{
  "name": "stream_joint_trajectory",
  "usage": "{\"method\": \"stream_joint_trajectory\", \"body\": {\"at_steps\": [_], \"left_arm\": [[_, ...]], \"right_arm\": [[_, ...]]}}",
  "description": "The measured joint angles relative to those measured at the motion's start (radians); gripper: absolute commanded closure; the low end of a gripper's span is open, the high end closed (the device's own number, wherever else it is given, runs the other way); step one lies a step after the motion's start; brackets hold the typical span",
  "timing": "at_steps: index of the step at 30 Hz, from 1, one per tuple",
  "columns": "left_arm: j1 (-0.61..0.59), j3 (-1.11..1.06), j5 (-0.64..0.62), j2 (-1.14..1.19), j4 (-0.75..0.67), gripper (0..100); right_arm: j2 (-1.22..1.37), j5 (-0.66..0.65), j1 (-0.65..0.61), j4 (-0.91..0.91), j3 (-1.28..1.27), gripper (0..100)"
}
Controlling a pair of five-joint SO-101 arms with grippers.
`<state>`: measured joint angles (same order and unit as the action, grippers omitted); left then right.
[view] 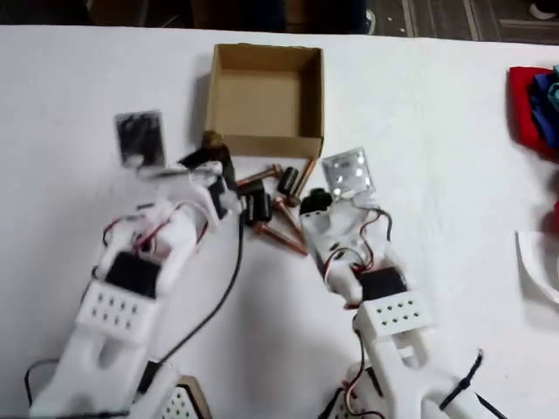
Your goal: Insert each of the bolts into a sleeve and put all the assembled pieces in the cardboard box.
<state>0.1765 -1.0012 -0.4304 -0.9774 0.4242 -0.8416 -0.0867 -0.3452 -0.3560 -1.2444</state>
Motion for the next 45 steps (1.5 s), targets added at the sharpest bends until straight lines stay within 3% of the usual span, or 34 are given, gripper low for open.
{"method": "stream_joint_trajectory", "body": {"at_steps": [4, 9, 14, 27, 34, 41, 45], "left_arm": [[0.006, -0.068, -0.002, -0.129, -0.157, 97], [0.046, -0.071, -0.002, -0.16, -0.17, 97], [0.176, -0.071, 0.0, -0.16, -0.176, 97], [0.226, 0.29, -0.002, 0.216, -0.178, 97], [0.344, 0.295, -0.002, 0.295, -0.172, 97], [0.351, 0.295, 0.003, 0.295, -0.172, 97], [0.351, 0.284, 0.078, 0.295, -0.172, 97]], "right_arm": [[0.0, 0.0, -0.014, 0.269, -0.127, 97.7], [0.0, 0.0, -0.012, 0.617, -0.264, 97.7], [-0.002, 0.0, -0.014, 0.776, -0.292, 97.7], [-0.155, -0.032, -0.012, 0.821, -0.396, 97.8], [-0.229, -0.046, -0.012, 0.772, -0.408, 97.8], [-0.229, -0.046, -0.012, 0.764, -0.408, 97.8], [-0.229, -0.046, -0.012, 0.764, -0.408, 97.8]]}}
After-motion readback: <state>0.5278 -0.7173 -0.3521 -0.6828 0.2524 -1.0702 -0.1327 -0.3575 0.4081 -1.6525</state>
